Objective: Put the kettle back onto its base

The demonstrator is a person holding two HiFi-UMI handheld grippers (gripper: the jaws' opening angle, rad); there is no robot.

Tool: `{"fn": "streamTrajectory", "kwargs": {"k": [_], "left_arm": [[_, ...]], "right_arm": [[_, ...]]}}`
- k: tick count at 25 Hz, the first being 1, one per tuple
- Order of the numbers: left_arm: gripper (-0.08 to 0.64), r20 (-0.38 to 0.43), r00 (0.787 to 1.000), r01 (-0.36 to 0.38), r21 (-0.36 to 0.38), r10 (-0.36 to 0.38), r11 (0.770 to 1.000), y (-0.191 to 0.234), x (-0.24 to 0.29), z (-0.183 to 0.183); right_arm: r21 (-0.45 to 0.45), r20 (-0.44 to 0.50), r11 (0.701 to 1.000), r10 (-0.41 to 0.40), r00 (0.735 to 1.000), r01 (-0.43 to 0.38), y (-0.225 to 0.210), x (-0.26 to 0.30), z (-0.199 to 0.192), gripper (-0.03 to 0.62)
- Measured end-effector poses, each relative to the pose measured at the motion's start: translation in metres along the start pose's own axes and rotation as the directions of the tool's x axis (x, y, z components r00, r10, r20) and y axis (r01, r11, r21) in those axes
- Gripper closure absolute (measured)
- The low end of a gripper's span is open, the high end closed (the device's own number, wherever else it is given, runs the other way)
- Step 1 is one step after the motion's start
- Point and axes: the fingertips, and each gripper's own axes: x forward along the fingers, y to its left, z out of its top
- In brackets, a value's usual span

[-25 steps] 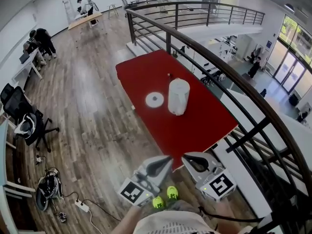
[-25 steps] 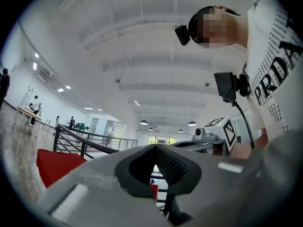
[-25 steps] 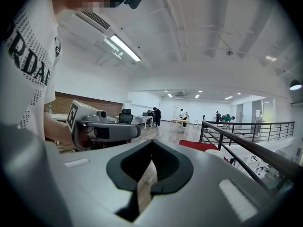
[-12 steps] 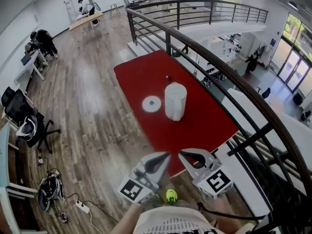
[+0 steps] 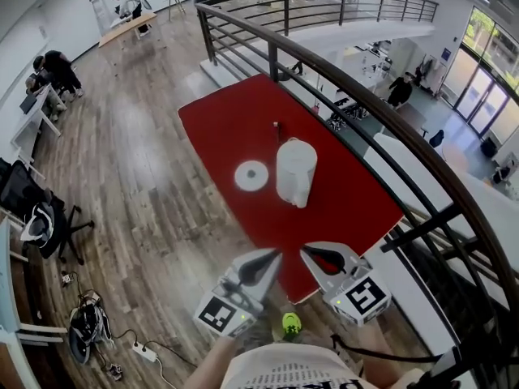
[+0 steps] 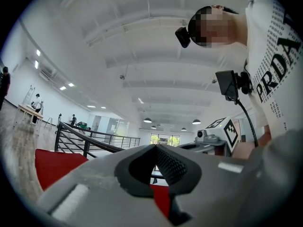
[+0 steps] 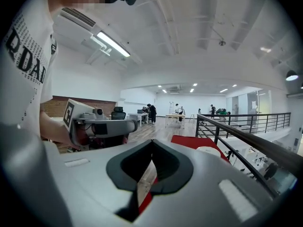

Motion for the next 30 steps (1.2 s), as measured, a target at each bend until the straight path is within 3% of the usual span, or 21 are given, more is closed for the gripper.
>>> {"fn": "streamTrajectory", "kwargs": {"k": [11,20,26,30], "left_arm": [[0.561,-0.030,0.987,0.157,-0.059,-0.159,0.986,0.085,0.019,-0.014],[0.561,-0.054,0.986,0.155,-0.083,-0.159,0.984,0.135,0.048,-0.052],[0.561,-0.062,0.982,0.172,-0.125,-0.181,0.977,0.140,0.076,-0.087],[0.561,-0.096,0.978,0.169,-0.145,-0.183,0.975,0.146,0.079,-0.107]], "right_arm": [[0.055,-0.025,0.984,-0.168,0.985,0.169,-0.040,0.074,-0.008,0.584],[0.093,-0.089,0.952,-0.283,0.955,0.291,-0.098,0.100,-0.056,0.581],[0.131,-0.124,0.910,-0.378,0.917,0.393,-0.144,0.114,-0.103,0.417],[0.118,-0.210,0.869,-0.451,0.868,0.480,-0.168,0.123,-0.144,0.380]]}}
